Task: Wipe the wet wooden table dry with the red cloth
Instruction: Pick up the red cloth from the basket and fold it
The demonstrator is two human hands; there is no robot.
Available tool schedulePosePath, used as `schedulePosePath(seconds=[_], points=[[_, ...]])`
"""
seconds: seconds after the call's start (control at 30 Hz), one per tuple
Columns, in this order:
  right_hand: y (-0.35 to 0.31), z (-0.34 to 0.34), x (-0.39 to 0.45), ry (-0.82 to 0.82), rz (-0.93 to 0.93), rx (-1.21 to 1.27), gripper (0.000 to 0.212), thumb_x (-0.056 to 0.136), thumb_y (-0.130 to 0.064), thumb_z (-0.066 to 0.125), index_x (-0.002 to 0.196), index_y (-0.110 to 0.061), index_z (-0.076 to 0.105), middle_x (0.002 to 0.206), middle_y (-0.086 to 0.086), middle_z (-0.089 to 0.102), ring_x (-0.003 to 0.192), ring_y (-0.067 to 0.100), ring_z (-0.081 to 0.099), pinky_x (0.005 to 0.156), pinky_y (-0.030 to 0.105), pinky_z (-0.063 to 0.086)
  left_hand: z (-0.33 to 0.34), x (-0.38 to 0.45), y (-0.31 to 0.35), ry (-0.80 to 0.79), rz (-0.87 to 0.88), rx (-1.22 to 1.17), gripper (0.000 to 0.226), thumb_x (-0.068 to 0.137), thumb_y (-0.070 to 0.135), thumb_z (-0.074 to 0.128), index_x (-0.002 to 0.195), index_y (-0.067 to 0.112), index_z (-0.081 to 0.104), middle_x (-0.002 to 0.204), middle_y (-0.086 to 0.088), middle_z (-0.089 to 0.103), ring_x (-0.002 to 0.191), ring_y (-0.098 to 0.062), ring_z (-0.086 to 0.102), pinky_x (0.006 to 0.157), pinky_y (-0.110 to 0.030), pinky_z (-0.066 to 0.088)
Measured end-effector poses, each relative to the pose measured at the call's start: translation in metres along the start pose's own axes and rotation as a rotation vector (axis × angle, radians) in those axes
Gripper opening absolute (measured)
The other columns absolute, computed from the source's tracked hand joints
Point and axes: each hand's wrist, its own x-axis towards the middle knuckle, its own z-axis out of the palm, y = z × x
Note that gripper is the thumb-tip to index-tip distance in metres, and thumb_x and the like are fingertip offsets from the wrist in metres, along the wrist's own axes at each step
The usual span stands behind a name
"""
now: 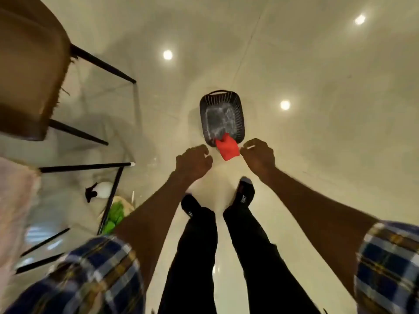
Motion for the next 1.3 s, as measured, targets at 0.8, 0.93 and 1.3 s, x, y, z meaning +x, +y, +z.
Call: schedulePosePath(seconds=[0.8, 0.93, 1.3], points=[[0.083, 0.151, 0.245, -0.008, 0.118, 0.112, 0.063, 0.08, -0.026, 0.091, 0.138, -0.022, 0.066, 0.129, 0.004, 0.072, 0.118, 0.03, 0.067, 0.101, 0.041, 0.056, 0.179, 0.259, -0.06, -0.145, -0.137, -0.715, 0.063, 0.11, 0.05, 0.032, 0.16, 0.012, 0.027, 0.159, -0.011, 0.043, 0.148, -0.026, 0.04, 0.113, -0.027, 0.029], [0.074, 0.113, 0.209, -0.075, 0.129, 0.447, 0.061, 0.08, -0.007, 0.09, 0.136, -0.015, 0.067, 0.113, -0.001, 0.071, 0.108, 0.024, 0.069, 0.093, 0.038, 0.062, 0.138, 0.221, -0.04, 0.01, -0.299, -0.644, 0.086, 0.097, 0.076, 0.028, 0.146, 0.007, 0.048, 0.145, -0.019, 0.056, 0.128, -0.033, 0.057, 0.103, -0.04, 0.045], [-0.091, -0.011, -0.072, -0.41, -0.422, 0.266, 0.084, 0.078, -0.017, 0.09, 0.152, -0.028, 0.051, 0.145, -0.003, 0.06, 0.13, 0.018, 0.063, 0.109, 0.045, 0.055, -0.07, -0.056, 0.01, 0.144, -0.16, -1.482, 0.009, 0.097, 0.023, 0.068, 0.103, 0.017, 0.064, 0.09, -0.001, 0.076, 0.079, -0.018, 0.072, 0.071, -0.036, 0.058]])
